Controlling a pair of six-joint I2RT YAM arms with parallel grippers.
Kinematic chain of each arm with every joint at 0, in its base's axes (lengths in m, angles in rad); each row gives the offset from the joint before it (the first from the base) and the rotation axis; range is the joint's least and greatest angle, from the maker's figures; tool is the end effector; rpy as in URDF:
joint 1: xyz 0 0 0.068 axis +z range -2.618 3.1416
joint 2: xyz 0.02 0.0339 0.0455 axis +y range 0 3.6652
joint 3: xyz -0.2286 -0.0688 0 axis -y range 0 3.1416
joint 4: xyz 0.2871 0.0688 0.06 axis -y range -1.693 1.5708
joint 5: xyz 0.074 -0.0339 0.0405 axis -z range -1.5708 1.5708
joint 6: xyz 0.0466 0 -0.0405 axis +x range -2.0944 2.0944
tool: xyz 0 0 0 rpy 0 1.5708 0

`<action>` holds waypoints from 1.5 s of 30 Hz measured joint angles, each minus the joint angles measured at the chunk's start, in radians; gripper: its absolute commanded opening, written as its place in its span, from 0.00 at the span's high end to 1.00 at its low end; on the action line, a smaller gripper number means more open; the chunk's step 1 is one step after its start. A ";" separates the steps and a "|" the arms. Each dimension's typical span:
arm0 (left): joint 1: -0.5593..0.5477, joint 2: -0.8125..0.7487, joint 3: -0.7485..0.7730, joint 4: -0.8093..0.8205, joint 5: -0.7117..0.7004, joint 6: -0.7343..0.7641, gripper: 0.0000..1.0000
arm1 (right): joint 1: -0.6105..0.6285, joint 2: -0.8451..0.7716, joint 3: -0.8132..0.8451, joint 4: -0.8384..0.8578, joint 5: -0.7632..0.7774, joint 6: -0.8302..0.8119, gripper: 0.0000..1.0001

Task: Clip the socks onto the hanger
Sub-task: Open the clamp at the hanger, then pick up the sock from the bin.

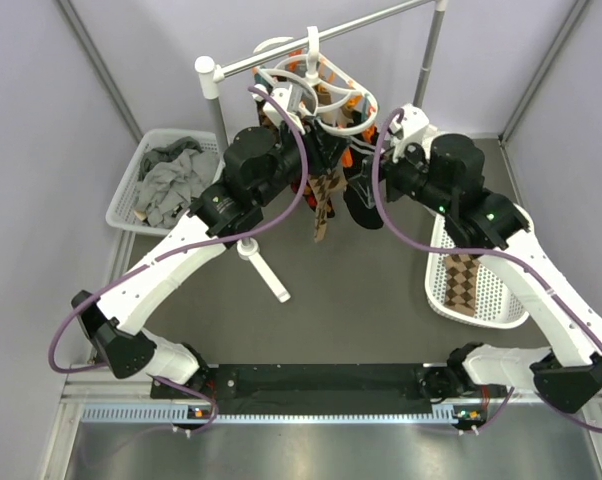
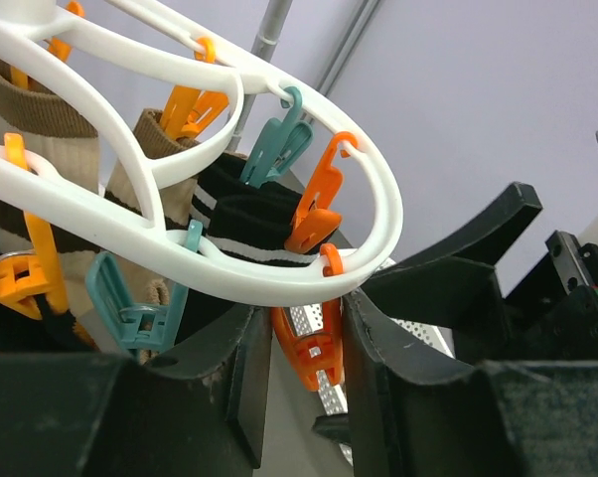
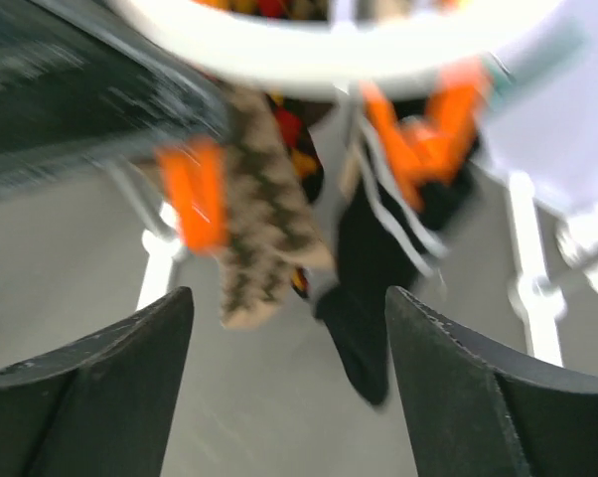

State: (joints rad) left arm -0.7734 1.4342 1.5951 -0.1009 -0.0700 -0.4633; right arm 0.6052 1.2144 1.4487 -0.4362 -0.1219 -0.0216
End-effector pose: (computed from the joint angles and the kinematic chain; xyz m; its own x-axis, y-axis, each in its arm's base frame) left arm 0.2763 -0.2652 0.4524 -0.2507 -0.3783 -0.8911 0.5979 0.6635 -0.4499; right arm 0.2627 0.1886 0.4286 -0.1506 -0.1302 -0.9800 -0.6661 0.7459 0.0032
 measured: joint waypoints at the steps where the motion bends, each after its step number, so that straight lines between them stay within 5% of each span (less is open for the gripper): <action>1: 0.000 0.002 0.000 0.002 0.000 0.002 0.92 | -0.003 -0.012 0.000 -0.029 0.036 0.006 0.21; 5: 0.000 0.006 0.000 0.005 -0.001 0.017 0.97 | -0.069 -0.070 -0.029 -0.143 0.145 0.055 0.21; 15: 0.000 0.015 0.000 0.022 0.002 0.029 1.00 | -0.485 -0.085 -0.291 -0.273 0.241 0.242 0.23; 27: 0.000 0.014 0.000 0.027 0.018 0.029 1.00 | -0.821 0.188 -0.462 -0.022 0.195 0.452 0.30; 37: 0.000 -0.005 0.000 0.025 0.020 0.029 1.00 | -0.877 0.518 -0.360 0.113 0.189 0.468 0.53; 45: 0.000 -0.005 0.000 0.024 0.021 0.029 1.00 | -0.877 0.599 -0.313 0.119 0.191 0.456 0.55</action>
State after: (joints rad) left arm -0.7734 1.4292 1.5951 -0.0769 -0.0494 -0.4347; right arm -0.2714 1.8137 1.1355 -0.3168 0.0689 0.4343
